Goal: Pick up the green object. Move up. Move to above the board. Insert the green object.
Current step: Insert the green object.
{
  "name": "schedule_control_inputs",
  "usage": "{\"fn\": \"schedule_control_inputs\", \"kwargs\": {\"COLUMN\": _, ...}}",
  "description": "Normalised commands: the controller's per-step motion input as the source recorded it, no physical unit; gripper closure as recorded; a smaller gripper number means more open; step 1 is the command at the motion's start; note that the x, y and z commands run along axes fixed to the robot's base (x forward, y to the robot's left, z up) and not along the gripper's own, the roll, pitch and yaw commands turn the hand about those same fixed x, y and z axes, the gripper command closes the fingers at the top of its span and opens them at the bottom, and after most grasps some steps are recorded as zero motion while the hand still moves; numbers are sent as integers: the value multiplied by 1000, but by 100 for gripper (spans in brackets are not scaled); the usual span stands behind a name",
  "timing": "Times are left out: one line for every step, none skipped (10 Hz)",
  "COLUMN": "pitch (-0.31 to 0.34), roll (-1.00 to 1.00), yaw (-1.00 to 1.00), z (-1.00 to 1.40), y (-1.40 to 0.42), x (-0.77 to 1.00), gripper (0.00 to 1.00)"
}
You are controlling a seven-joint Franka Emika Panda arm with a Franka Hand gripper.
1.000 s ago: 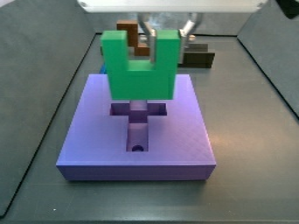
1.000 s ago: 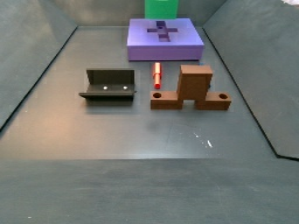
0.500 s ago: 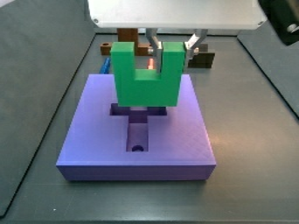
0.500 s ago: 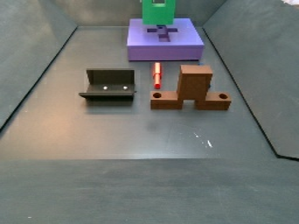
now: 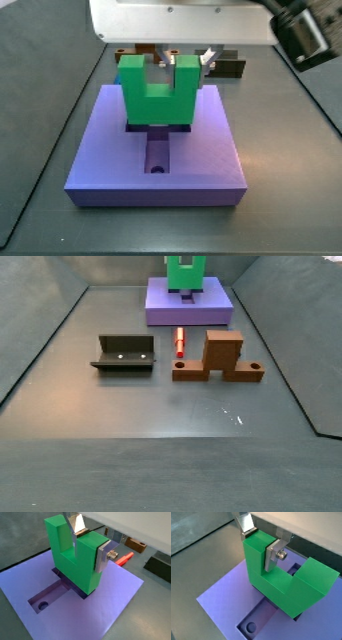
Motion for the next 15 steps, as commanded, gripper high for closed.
{"fn": "schedule_control_inputs", "kwargs": {"pitch": -47, "roll": 0, "yaw": 0, "z": -303, "y": -34, "x": 0, "gripper": 100}}
{"fn": "schedule_control_inputs", "kwargs": {"pitch": -27, "roll": 0, "yaw": 0, "z": -306, "y": 0, "x": 0, "gripper": 100}}
{"fn": "schedule_control_inputs", "kwargs": {"pitch": -24, "roll": 23, "yaw": 0, "z": -183, "y": 0, "x": 0, "gripper": 100}}
{"fn": "schedule_control_inputs", "kwargs": {"pitch": -30, "roll": 70, "yaw": 0, "z": -80, "y": 0, "x": -31, "gripper": 100}}
{"fn": "schedule_control_inputs", "kwargs": {"pitch": -33, "roll": 0, "yaw": 0, "z": -43, "y": 0, "x": -174, "gripper": 100}}
{"fn": "schedule_control_inputs", "kwargs": {"pitch": 0, "roll": -127, "yaw": 0, "z": -109, "y": -40, "x": -46, "gripper": 100}}
{"fn": "schedule_control_inputs", "kwargs": {"pitch": 0, "roll": -154, "yaw": 0, "z": -211, "y": -37, "x": 0, "gripper": 100}}
{"fn": "schedule_control_inputs", "kwargs": {"pitch": 0, "roll": -91, "yaw": -69, "z": -234, "y": 0, "x": 97, "gripper": 100}}
{"fn": "schedule_control_inputs", "kwargs": {"pitch": 0, "roll": -36, "yaw": -57, "z": -217, "y": -137, "x": 297, "gripper": 100}}
{"fn": "schedule_control_inputs", "kwargs": {"pitch": 0, "roll": -61, "yaw": -29, "z": -123, "y": -260, "x": 303, "gripper": 100}}
{"fn": "schedule_control_inputs", "kwargs": {"pitch": 0, "roll": -106, "yaw": -17, "z": -251, "y": -106, "x": 209, "gripper": 100}}
{"fn": "schedule_control_inputs", "kwargs": {"pitch": 0, "roll": -84, "yaw": 0, "z": -309, "y": 0, "x": 143, "gripper": 100}}
{"fn": "schedule_control_inputs", "kwargs": {"pitch": 0, "roll": -37, "yaw": 0, "z": -297, "y": 0, "x": 123, "gripper": 100}}
{"fn": "schedule_control_inputs", "kwargs": {"pitch": -14, "roll": -30, "yaw": 0, "z": -346, "y": 43, "x": 0, "gripper": 100}}
{"fn": "schedule_control_inputs", "kwargs": {"pitch": -143, "roll": -13, "yaw": 46, "z": -606, "y": 203, "x": -374, "gripper": 100}}
